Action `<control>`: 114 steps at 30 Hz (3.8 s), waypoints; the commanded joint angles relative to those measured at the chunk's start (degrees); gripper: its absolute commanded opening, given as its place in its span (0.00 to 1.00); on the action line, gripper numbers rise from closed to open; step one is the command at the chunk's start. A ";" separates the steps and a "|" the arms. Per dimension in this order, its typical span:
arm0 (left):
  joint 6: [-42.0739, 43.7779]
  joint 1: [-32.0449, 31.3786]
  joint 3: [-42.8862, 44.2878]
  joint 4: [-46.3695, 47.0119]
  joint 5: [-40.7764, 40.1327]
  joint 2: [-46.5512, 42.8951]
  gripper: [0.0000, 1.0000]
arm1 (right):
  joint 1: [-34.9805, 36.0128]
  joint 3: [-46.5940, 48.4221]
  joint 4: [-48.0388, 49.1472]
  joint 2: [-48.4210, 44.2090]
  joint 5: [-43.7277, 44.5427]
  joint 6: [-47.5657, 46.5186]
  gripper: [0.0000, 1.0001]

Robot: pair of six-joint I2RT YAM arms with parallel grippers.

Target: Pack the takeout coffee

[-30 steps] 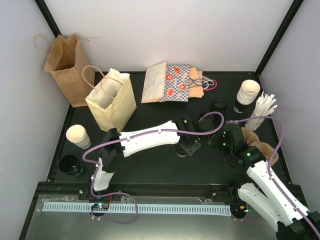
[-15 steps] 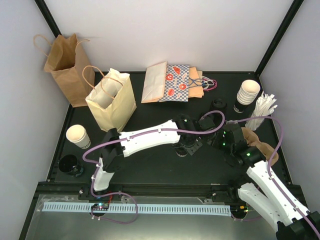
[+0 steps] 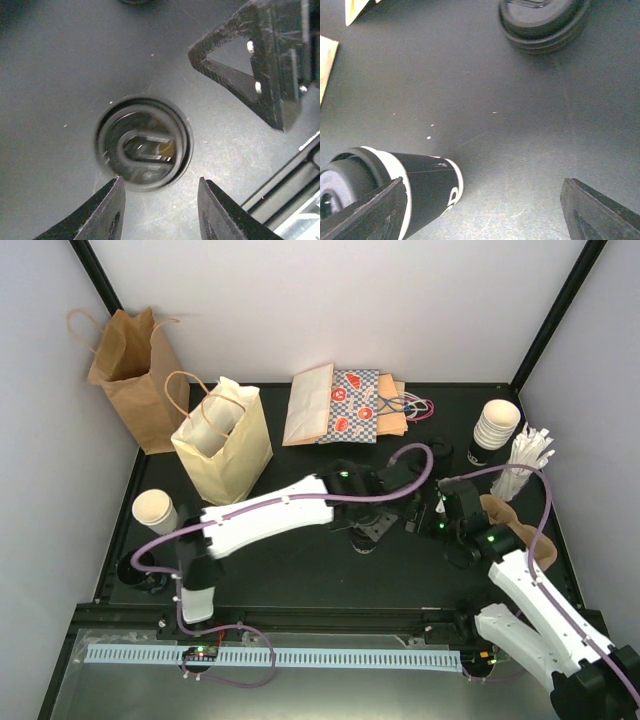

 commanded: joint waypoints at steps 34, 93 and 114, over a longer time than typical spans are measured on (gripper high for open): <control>-11.21 25.99 -59.56 43.90 33.46 -46.34 0.55 | 28.76 32.11 -19.80 31.98 12.23 -16.75 0.98; -9.74 27.04 -59.67 43.26 35.03 -44.54 0.55 | 32.15 34.99 -20.85 39.87 18.59 -17.88 0.84; -9.73 27.13 -59.57 43.21 35.36 -44.59 0.55 | 32.15 38.26 -23.01 38.55 17.04 -17.43 0.78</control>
